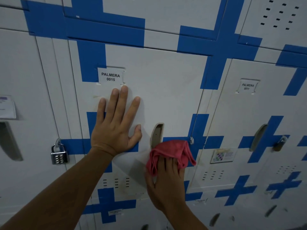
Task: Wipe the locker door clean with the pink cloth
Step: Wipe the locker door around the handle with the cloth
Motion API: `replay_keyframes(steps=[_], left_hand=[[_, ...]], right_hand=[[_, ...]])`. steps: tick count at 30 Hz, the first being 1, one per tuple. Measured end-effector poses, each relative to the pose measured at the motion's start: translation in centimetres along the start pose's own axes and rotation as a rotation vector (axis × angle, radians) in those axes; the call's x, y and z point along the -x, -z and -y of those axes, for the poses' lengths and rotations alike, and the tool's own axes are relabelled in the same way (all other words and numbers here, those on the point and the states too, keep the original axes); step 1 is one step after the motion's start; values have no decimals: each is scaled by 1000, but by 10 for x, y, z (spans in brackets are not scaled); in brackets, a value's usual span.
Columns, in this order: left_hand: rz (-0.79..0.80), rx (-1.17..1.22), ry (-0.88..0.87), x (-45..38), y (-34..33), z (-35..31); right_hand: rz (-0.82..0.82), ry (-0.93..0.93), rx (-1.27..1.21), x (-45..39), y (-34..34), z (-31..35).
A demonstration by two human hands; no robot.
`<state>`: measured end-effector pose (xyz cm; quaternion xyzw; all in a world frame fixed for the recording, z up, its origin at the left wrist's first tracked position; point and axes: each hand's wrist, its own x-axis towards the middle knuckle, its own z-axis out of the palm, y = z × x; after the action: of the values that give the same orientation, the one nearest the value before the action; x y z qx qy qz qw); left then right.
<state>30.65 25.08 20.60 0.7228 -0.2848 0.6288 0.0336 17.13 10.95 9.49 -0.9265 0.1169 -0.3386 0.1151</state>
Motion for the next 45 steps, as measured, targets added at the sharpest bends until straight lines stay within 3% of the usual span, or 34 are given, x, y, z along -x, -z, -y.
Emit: replay_keyframes(steps=[7, 14, 17, 22, 29, 38, 45], left_hand=[[48, 44, 1, 0, 3, 2], [59, 66, 2, 0, 3, 2], [56, 60, 7, 1, 3, 2], [37, 48, 3, 0, 3, 0], [32, 48, 3, 2, 2, 1], [40, 35, -1, 1, 2, 1], [40, 40, -1, 1, 0, 1]], right_hand=[[-237, -7, -50, -68, 51, 39], [-188, 181, -24, -70, 52, 38], [-145, 110, 19, -71, 56, 22], [-223, -43, -78, -66, 53, 36], [-90, 194, -38, -50, 52, 31], [-185, -66, -64, -46, 49, 23], [-75, 194, -38, -44, 59, 31]])
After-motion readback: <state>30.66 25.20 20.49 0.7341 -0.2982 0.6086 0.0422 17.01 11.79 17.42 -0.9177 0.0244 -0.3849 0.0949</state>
